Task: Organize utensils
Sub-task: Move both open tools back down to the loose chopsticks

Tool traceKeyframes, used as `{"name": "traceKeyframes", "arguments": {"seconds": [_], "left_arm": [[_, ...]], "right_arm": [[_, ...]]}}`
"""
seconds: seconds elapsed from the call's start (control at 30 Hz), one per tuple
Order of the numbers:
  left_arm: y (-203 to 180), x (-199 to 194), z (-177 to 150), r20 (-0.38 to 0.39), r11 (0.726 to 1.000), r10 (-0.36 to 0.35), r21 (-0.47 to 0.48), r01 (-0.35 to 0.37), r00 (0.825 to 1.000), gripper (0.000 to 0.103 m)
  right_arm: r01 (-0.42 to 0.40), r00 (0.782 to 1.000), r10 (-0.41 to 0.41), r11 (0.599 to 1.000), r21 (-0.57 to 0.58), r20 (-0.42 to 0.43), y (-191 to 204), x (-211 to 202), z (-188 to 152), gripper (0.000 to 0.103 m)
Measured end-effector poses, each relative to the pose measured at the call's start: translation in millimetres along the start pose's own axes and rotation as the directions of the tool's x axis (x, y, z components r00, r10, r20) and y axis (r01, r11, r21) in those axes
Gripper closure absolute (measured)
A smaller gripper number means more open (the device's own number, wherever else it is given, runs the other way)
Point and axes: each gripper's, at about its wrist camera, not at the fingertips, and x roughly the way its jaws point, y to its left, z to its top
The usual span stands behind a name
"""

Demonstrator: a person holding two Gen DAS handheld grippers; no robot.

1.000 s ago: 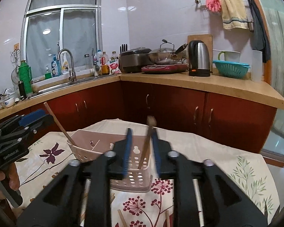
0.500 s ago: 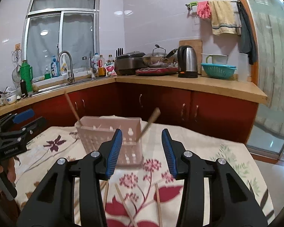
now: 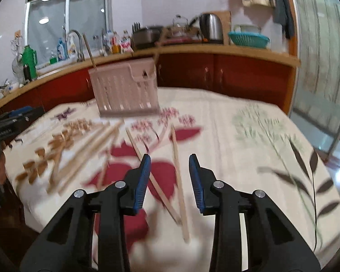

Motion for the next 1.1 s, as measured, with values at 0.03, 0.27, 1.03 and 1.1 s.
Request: {"name": "traceKeyframes", "arguments": {"seconds": [0.03, 0.27, 1.03, 1.1], "left_arm": [[-1, -1, -4, -0.007, 1.0, 0.001, 0.001, -0.001, 1.0, 0.026], [-8, -3, -26, -0.049, 1.0, 0.002, 0.009, -0.002, 0.999, 0.026], [-9, -1, -38, -0.081, 1.0, -0.007, 0.016, 0.009, 0.997, 0.026], [-8, -1, -39, -0.083, 1.0, -0.008, 0.015, 0.009, 0.996, 0.026]], "right_arm": [[0.003, 1.0, -0.003, 1.0, 0.005, -0.011, -3, 0, -5, 0.069], [-0.006, 0.998, 0.007, 1.0, 0.012, -0.063, -8, 1, -44, 0.071], [-0.027, 0.998, 0.023, 0.997, -0.073, -0.053, 13, 9, -37, 0.084], [-0.02, 0.998, 0.015, 0.997, -0.08, -0.053, 13, 12, -36, 0.084]]}}
